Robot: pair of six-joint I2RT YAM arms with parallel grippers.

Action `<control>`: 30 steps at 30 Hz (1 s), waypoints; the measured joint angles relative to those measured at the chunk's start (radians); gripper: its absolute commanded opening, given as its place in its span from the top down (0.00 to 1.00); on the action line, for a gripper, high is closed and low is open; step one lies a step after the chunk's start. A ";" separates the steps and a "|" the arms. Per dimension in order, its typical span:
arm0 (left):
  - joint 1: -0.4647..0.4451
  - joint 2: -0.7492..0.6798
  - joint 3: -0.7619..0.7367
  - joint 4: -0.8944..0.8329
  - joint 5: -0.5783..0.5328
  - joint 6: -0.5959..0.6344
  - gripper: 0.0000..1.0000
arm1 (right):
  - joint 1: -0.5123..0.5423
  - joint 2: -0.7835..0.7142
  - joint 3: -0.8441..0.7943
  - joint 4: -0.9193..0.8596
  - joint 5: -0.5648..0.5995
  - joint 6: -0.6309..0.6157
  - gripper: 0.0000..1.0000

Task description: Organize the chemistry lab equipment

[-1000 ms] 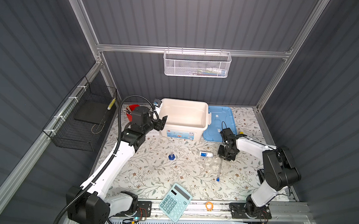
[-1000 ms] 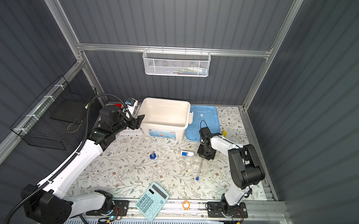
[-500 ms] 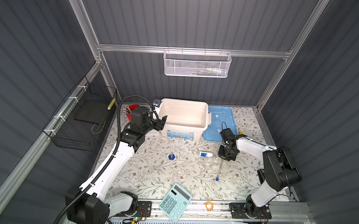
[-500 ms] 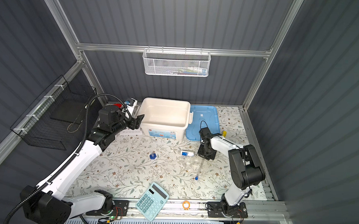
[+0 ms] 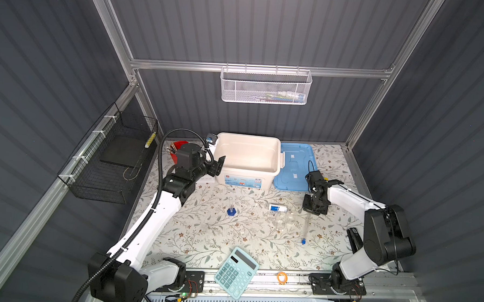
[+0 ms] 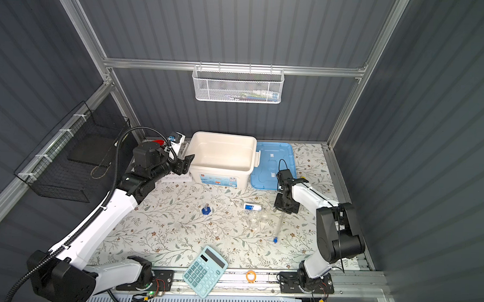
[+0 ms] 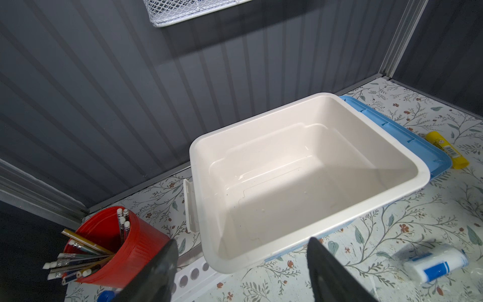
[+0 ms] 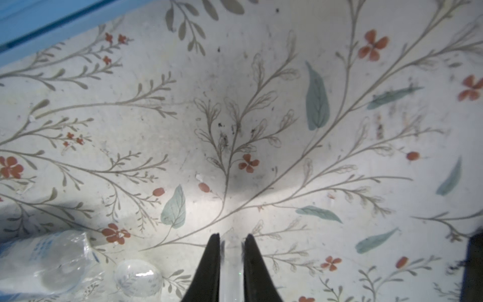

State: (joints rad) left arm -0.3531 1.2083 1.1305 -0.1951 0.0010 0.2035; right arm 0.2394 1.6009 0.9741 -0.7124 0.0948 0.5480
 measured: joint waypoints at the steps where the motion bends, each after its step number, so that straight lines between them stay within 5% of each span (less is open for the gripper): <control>1: 0.000 0.000 0.000 0.000 0.000 0.000 0.23 | -0.013 0.000 0.005 -0.002 0.003 -0.007 0.84; 17: 0.000 0.000 0.000 -0.011 0.000 0.000 0.23 | -0.160 0.060 0.072 0.009 0.017 0.060 0.76; 22: 0.000 -0.013 0.000 -0.026 -0.001 0.004 0.23 | -0.168 0.074 0.074 0.005 0.021 0.071 0.65; 30: 0.000 -0.025 0.000 -0.031 -0.001 0.005 0.23 | -0.171 0.035 0.152 -0.061 0.027 -0.084 0.50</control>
State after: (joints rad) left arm -0.3531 1.1835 1.1305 -0.2256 0.0002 0.2089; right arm 0.0689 1.6363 1.1259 -0.7734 0.1215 0.4644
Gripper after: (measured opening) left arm 0.770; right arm 0.494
